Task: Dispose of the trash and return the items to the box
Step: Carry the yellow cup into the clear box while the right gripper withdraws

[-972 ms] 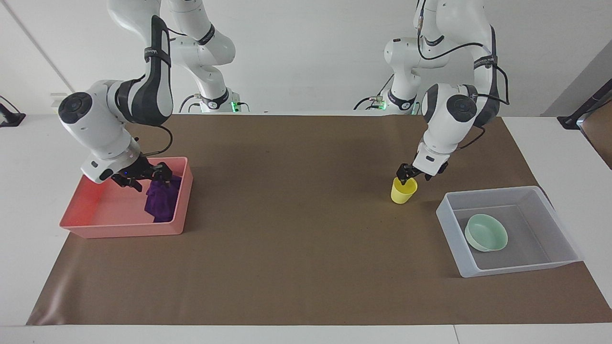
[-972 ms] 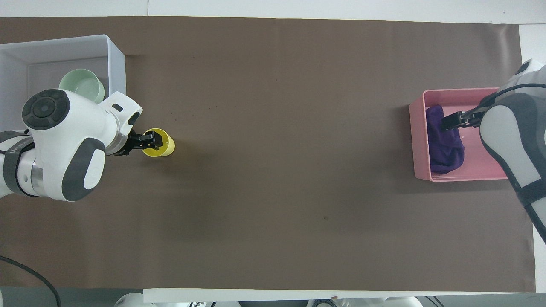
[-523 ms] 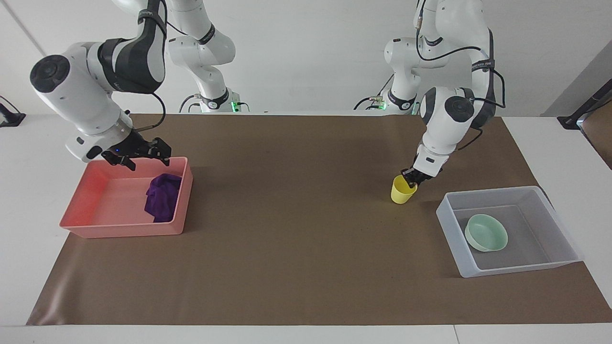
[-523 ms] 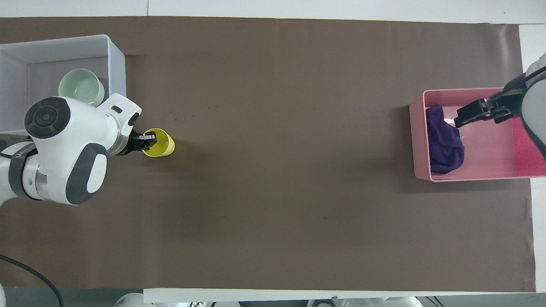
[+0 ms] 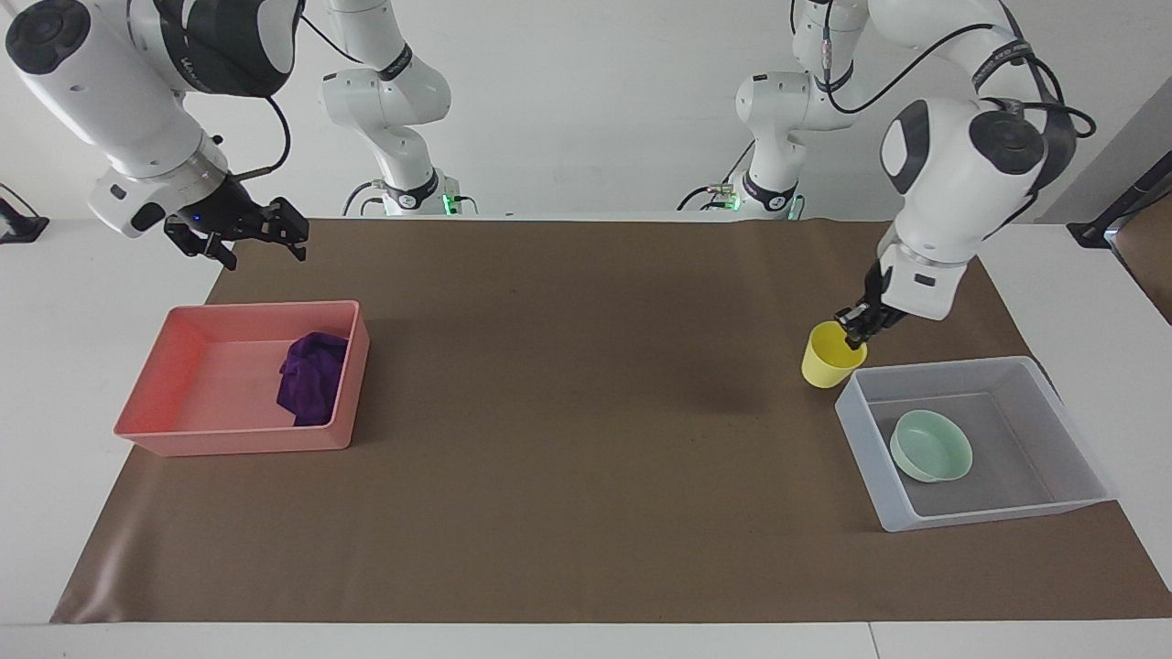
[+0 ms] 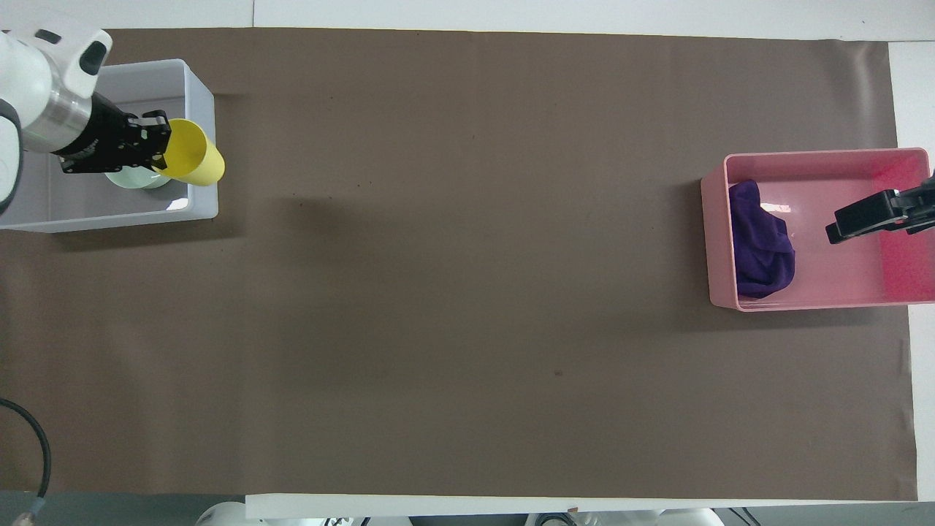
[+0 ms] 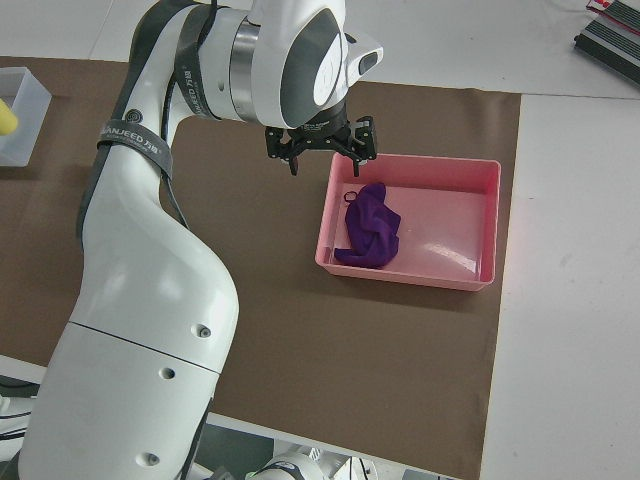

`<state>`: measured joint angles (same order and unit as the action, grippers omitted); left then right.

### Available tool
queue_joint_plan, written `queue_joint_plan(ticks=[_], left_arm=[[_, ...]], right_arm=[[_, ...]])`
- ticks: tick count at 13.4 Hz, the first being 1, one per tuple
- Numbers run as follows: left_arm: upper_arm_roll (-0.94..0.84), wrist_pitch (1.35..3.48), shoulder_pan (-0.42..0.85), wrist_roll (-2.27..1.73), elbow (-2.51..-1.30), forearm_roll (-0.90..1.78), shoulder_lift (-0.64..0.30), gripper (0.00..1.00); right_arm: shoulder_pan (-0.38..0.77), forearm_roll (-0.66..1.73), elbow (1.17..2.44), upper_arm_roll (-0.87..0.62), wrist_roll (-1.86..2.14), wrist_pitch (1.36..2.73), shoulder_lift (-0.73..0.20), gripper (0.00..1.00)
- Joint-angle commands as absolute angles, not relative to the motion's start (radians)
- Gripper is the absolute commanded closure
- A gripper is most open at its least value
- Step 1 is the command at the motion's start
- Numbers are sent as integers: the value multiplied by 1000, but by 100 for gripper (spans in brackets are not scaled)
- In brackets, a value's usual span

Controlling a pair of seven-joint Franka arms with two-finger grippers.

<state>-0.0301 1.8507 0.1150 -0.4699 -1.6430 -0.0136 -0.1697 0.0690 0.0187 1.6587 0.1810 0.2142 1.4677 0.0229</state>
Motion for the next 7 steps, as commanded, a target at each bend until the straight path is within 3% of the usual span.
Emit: queue_joint_plan(ticks=[1, 3, 7], left_arm=[[-34, 2055, -18, -411, -1707, -21, -219, 100], [-32, 2210, -69, -353, -1776, -18, -259, 100], [-34, 2286, -106, -312, -1787, -15, -344, 100]], right_arm=[[61, 6, 1709, 176, 215, 1434, 93, 0], [61, 6, 1709, 176, 215, 1414, 103, 0], [48, -41, 1706, 181, 209, 1425, 103, 0]])
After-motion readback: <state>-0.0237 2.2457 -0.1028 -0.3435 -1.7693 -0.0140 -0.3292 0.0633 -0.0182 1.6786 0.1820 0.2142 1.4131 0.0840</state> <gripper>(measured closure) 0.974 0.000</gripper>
